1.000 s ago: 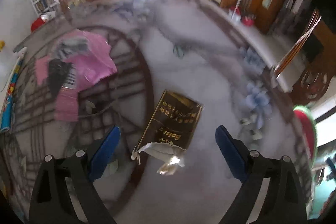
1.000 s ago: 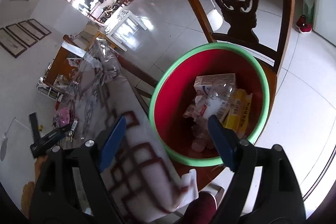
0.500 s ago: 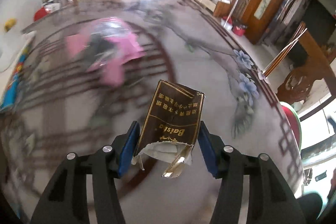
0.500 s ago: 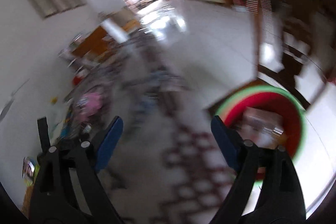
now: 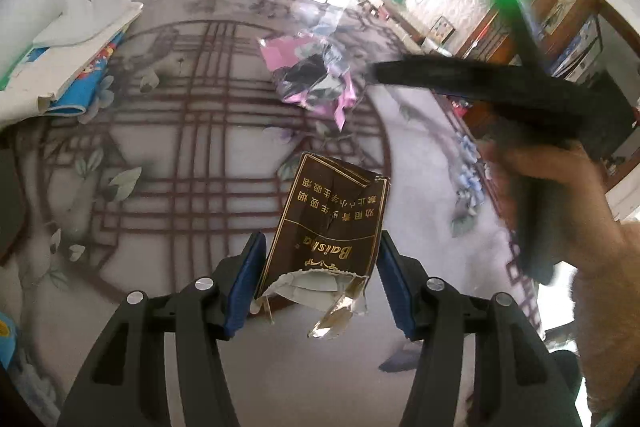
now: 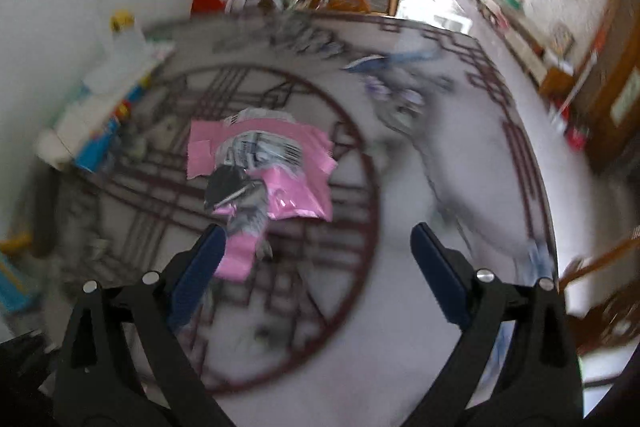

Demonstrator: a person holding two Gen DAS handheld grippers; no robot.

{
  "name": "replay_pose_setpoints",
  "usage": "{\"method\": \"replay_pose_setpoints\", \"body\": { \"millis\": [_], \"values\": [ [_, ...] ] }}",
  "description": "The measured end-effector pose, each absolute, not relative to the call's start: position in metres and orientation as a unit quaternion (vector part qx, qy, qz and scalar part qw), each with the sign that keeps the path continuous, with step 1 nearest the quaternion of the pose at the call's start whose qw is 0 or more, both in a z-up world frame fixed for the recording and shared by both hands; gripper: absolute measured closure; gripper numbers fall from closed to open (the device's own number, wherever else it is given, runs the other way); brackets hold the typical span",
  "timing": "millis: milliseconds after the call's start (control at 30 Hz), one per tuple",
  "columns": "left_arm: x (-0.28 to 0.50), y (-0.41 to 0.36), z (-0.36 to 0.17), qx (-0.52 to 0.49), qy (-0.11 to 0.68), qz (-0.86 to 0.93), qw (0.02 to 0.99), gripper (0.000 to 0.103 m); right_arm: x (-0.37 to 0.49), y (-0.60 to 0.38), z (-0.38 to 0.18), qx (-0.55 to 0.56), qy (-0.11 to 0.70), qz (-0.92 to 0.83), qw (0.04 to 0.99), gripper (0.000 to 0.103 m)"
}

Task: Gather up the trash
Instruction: 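Grasp the brown Balsa wrapper with the left gripper while the right grasps the pink bag, then drop the pink bag in the red bucket while the left gripper drops the brown wrapper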

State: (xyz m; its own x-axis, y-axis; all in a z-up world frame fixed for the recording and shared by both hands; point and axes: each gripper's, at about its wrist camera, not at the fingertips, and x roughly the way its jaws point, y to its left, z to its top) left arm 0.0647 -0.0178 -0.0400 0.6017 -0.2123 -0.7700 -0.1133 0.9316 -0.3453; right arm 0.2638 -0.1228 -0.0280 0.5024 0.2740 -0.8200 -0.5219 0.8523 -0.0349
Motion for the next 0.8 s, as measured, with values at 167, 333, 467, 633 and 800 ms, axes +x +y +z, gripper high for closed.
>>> {"method": "replay_pose_setpoints", "body": {
  "millis": [167,333,467,633,800],
  "values": [
    [0.066,-0.01,-0.035,-0.205,0.431,-0.027,0.878,0.049,0.29,-0.079,-0.059,-0.17,0.466,0.221,0.84,0.012],
    [0.067,0.0,-0.036,-0.225,0.428,-0.022,0.875,0.049,0.3,-0.073,-0.07,-0.148,0.483,0.223,0.834,0.064],
    [0.066,0.002,-0.036,-0.231,0.424,-0.018,0.875,0.049,0.284,-0.093,-0.059,-0.113,0.482,0.249,0.833,0.068],
    [0.062,0.001,-0.033,-0.221,0.415,-0.007,0.882,0.049,0.237,-0.154,-0.038,-0.067,0.465,0.252,0.846,0.068],
    [0.057,-0.006,-0.026,-0.198,0.402,0.006,0.894,0.049,0.171,-0.219,-0.031,-0.037,0.454,0.248,0.855,0.068]
  ]
}}
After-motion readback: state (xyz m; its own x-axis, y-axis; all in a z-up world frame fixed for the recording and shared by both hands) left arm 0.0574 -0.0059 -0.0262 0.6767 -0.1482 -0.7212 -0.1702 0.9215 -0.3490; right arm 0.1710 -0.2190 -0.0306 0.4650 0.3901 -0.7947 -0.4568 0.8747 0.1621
